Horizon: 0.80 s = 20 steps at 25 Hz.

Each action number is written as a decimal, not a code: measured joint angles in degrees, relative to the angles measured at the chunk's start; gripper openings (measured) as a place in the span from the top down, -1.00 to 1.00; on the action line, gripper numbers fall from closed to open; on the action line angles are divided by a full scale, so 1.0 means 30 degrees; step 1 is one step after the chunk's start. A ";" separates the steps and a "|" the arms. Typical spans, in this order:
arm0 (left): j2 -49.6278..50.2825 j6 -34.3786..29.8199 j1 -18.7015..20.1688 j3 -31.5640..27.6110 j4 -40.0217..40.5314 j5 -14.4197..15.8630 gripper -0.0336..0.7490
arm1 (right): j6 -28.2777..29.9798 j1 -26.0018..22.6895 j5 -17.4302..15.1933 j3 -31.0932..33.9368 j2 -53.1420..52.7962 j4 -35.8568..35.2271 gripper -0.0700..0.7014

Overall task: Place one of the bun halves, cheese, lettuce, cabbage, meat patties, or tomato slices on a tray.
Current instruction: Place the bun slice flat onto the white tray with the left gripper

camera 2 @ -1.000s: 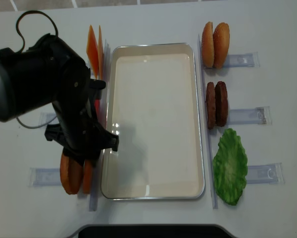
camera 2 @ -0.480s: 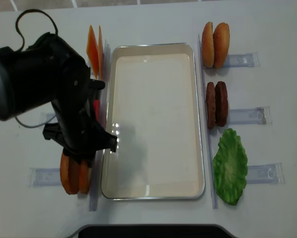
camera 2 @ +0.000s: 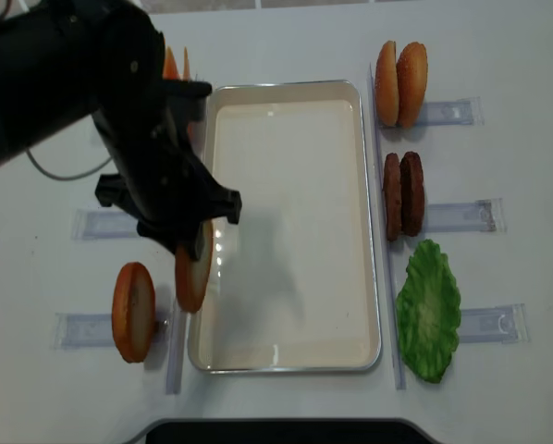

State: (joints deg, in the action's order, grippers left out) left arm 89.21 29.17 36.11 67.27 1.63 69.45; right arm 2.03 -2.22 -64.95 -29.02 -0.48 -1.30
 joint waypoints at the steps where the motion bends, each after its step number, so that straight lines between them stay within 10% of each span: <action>1: -0.0177 -0.0056 0.0000 0.0286 0.0018 0.0000 0.55 | 0.0000 0.0000 0.0000 0.0000 0.0000 0.0000 -0.22; 15: -0.0665 -0.0584 0.0000 0.0592 0.0385 -0.0048 0.55 | 0.0000 0.0000 0.0000 0.0000 0.0000 0.0000 -0.22; 20: -0.0680 -0.1328 0.0000 -0.0717 -0.0914 -0.3044 0.56 | 0.0000 0.0000 0.0000 0.0000 0.0000 0.0000 -0.22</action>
State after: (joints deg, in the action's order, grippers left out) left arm 87.17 25.19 36.11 65.12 -1.11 60.32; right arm 2.03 -2.22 -64.95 -29.02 -0.48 -1.30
